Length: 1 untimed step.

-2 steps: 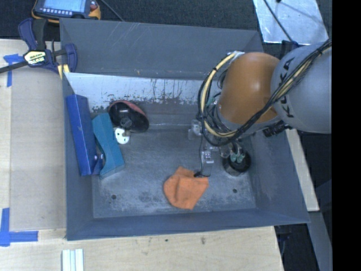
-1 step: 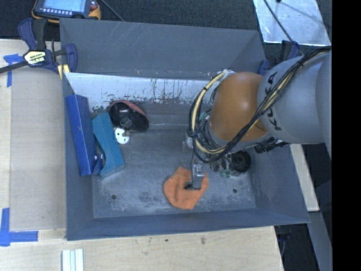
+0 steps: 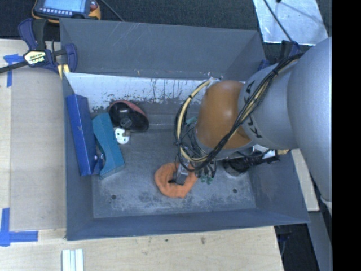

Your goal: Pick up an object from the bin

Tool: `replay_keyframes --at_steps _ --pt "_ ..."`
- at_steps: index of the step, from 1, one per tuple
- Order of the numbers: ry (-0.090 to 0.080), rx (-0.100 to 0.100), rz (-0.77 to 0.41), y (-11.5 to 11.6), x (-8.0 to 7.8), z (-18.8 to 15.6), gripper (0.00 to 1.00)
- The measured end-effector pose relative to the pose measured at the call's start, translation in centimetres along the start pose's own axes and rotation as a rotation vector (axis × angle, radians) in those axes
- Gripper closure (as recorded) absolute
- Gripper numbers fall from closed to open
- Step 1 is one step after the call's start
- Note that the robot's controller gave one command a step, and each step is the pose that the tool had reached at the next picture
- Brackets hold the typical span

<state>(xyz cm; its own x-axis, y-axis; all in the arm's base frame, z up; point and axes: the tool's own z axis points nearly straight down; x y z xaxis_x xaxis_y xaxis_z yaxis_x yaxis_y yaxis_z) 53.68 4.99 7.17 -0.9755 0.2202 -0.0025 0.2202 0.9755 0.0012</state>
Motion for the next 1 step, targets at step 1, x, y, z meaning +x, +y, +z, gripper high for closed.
replay_keyframes --at_steps 1 --pt "0.0 0.0 0.0 0.0 0.0 0.0 1.0"
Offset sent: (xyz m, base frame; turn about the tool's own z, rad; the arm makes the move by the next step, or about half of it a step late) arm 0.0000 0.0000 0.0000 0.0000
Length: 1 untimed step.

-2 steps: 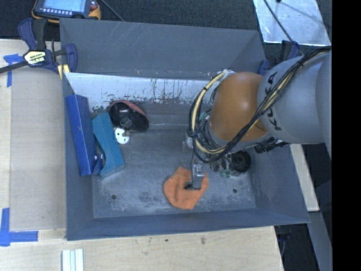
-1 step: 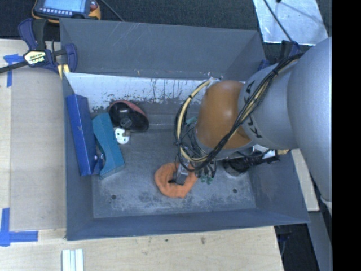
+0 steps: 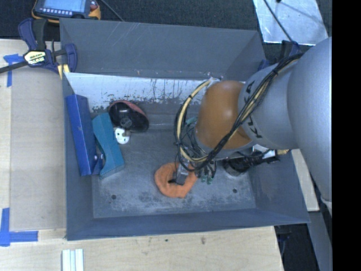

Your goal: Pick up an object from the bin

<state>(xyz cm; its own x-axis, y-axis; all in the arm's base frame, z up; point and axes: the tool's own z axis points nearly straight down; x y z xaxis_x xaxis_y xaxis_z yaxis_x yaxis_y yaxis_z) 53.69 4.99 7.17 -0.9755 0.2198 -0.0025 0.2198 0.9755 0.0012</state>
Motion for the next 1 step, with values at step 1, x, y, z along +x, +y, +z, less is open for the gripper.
replay_keyframes --at_steps 1 --pt "0.0 0.0 0.0 0.0 0.0 0.0 1.0"
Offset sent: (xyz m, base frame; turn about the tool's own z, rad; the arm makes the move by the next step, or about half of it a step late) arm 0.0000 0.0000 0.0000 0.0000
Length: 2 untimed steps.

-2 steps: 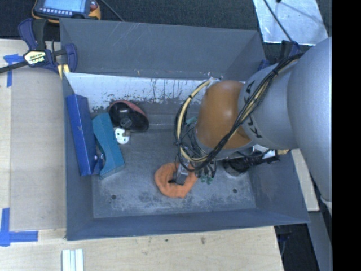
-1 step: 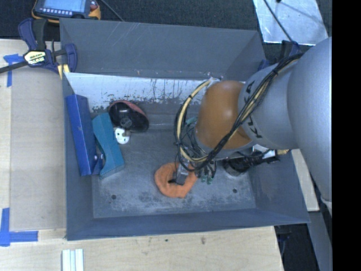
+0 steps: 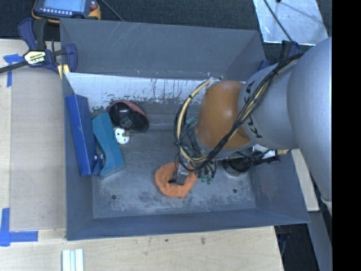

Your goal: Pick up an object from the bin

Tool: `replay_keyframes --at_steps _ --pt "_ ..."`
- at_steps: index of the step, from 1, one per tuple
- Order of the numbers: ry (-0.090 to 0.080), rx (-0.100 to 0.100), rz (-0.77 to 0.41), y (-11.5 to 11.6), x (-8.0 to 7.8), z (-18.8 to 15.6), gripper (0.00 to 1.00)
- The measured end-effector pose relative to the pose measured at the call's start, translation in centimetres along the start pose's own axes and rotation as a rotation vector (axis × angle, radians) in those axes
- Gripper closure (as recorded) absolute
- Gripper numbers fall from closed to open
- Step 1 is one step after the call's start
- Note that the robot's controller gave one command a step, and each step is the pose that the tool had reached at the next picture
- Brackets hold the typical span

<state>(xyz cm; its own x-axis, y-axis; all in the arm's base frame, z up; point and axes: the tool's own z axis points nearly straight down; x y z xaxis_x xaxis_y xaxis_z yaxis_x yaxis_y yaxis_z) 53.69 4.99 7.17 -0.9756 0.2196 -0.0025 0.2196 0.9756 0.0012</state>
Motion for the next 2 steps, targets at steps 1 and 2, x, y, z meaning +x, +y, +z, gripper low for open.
replay_keyframes --at_steps 1,2 --pt "0.0 0.0 0.0 0.0 0.0 0.0 1.0" --pt "0.0 0.0 0.0 0.0 0.0 0.0 1.0"
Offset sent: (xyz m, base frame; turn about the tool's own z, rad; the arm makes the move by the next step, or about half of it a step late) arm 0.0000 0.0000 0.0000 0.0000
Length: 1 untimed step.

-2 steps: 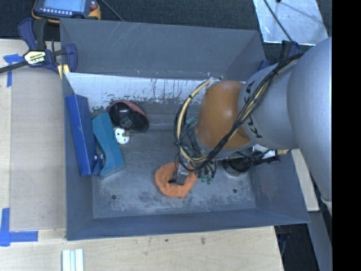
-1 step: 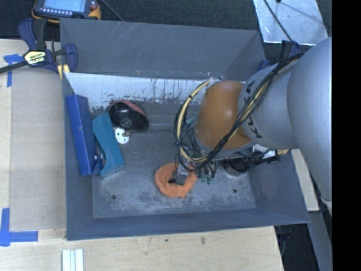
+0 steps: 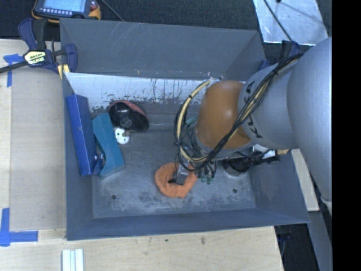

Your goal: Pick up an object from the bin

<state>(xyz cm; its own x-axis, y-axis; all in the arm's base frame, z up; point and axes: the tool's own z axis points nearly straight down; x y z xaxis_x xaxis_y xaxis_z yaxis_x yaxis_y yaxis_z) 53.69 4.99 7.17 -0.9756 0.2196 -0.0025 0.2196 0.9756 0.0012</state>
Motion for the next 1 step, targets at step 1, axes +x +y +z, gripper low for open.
replay_keyframes --at_steps 1 --pt "0.0 0.0 0.0 0.0 0.0 0.0 1.0"
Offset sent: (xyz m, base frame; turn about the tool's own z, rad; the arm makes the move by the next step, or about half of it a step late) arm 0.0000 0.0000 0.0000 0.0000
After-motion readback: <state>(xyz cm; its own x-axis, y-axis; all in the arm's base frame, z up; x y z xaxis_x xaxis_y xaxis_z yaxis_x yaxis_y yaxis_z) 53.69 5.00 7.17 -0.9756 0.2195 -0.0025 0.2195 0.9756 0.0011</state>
